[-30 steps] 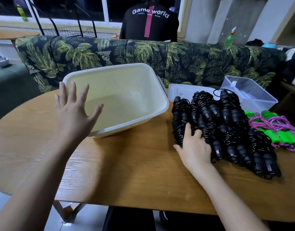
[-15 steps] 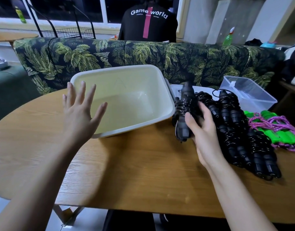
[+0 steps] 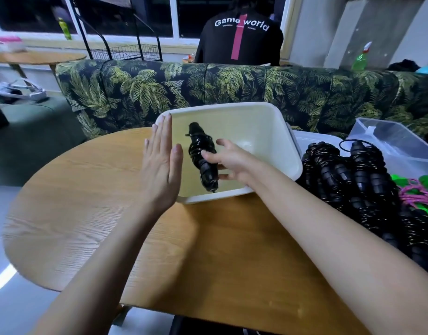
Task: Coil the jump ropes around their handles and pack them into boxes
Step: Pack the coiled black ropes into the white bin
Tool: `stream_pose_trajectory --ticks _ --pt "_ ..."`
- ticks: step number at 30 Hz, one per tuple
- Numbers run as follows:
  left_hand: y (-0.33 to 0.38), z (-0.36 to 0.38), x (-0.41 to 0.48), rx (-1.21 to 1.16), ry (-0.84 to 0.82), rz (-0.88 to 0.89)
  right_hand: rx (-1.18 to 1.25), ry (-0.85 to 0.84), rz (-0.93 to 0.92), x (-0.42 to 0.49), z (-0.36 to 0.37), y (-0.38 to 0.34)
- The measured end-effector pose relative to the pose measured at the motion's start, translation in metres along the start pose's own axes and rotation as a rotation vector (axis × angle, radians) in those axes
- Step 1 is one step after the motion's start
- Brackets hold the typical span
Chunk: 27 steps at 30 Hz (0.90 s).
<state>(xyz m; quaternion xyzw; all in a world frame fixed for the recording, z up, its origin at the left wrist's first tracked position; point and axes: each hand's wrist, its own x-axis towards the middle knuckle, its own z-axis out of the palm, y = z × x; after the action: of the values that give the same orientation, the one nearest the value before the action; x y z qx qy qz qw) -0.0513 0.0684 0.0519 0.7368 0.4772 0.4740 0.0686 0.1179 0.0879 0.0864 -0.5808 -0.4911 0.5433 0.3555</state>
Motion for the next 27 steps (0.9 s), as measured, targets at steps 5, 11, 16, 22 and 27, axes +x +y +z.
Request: stream_pose_trajectory --ticks 5,11,16,22,27 --pt "0.001 0.001 0.002 -0.010 -0.025 0.015 -0.076 -0.067 0.045 0.029 0.025 0.010" --pt "-0.001 0.005 0.002 -0.028 -0.004 0.019 -0.293 -0.059 -0.011 0.030 0.034 0.008" --pt "-0.003 0.003 -0.001 -0.050 0.023 0.021 -0.087 -0.070 0.101 0.038 0.020 0.008" --pt "-0.009 -0.005 0.007 0.340 -0.102 0.097 0.163 -0.100 0.173 0.045 0.013 0.010" --pt "0.023 -0.005 0.024 0.963 -0.534 0.352 0.169 -0.126 0.152 0.041 0.011 0.009"
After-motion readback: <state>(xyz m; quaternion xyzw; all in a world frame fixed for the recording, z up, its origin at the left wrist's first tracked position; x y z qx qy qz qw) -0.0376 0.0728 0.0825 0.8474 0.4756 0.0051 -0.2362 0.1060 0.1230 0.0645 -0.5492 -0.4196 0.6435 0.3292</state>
